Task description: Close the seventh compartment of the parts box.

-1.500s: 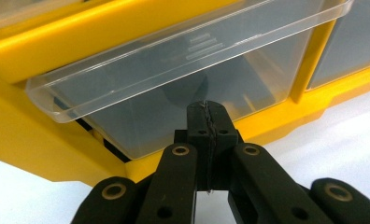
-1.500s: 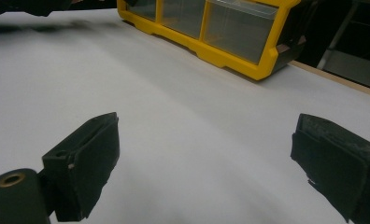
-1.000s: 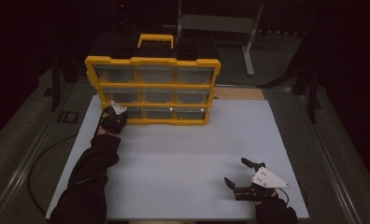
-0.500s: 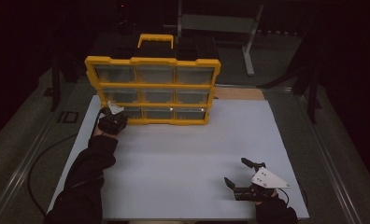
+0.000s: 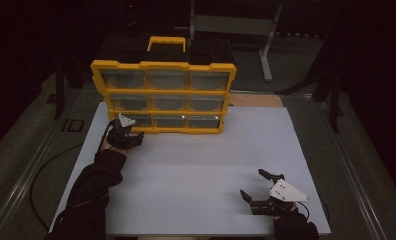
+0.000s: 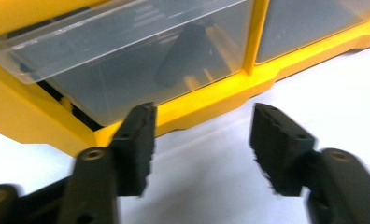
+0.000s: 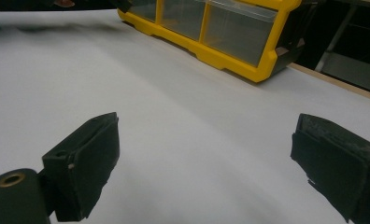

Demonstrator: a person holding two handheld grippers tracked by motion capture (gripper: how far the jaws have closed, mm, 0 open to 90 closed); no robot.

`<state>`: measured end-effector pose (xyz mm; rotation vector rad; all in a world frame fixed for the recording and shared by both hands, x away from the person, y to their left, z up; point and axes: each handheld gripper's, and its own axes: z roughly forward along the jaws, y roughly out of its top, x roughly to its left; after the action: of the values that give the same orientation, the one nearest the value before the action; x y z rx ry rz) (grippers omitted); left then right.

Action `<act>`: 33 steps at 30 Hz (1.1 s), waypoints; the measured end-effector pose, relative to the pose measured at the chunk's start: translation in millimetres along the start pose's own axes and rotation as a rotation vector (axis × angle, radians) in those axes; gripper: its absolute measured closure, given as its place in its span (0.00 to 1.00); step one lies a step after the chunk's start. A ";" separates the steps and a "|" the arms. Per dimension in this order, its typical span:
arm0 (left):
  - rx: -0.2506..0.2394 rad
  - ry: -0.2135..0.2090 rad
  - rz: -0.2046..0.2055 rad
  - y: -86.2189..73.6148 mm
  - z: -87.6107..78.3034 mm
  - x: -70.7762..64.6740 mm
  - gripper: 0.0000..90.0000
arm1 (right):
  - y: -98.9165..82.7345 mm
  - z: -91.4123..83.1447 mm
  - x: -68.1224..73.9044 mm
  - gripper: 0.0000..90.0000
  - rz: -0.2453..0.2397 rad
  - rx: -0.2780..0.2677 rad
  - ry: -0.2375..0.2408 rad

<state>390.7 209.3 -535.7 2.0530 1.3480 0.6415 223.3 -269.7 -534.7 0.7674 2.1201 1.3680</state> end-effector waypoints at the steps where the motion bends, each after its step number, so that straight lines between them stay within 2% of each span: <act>1: 0.003 0.001 0.000 -0.1 0.0 -0.5 0.39 | 0.0 -0.1 0.0 0.09 0.000 0.001 -0.001; 3: 0.016 -0.008 0.004 0.0 1.1 -2.1 0.32 | -0.2 0.0 -0.4 0.09 0.000 0.000 -0.002; 7: 0.056 0.003 0.033 -1.0 4.5 -8.2 0.13 | -0.1 0.1 -0.4 0.09 0.000 0.000 -0.003; 11: 0.068 -0.050 0.004 -2.5 5.6 -8.3 0.00 | -0.1 -0.3 -0.4 0.09 0.005 0.000 -0.005; 12: 0.065 -0.042 0.003 -2.7 5.3 -8.7 0.00 | -0.2 -0.2 -0.4 0.09 0.006 0.000 -0.004; 14: 0.052 -0.065 0.002 -3.1 3.9 -8.8 0.00 | -0.4 -0.2 -0.3 0.09 0.005 0.001 -0.002; 15: 0.050 -0.063 0.005 -3.0 3.7 -9.2 0.00 | -0.4 -0.3 -0.3 0.09 0.005 0.002 -0.003; 24: 0.033 -0.162 0.038 -1.6 0.7 -16.0 0.00 | -0.4 -1.5 -0.5 0.09 0.000 0.003 -0.008; 27: 0.022 -0.180 0.042 -1.1 -0.6 -18.4 0.00 | -0.6 -1.4 -0.5 0.09 0.001 0.004 -0.008; 29: 0.002 -0.209 0.051 0.7 -4.3 -22.6 0.00 | -0.6 -1.1 -0.7 0.09 0.005 0.005 -0.009; 33: -0.012 -0.231 0.076 3.0 -10.2 -28.7 0.00 | -0.3 -0.8 0.0 0.09 -0.001 0.005 -0.006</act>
<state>375.1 184.0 -528.4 2.1047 1.1364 0.4277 222.7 -270.4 -534.6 0.7713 2.1197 1.3586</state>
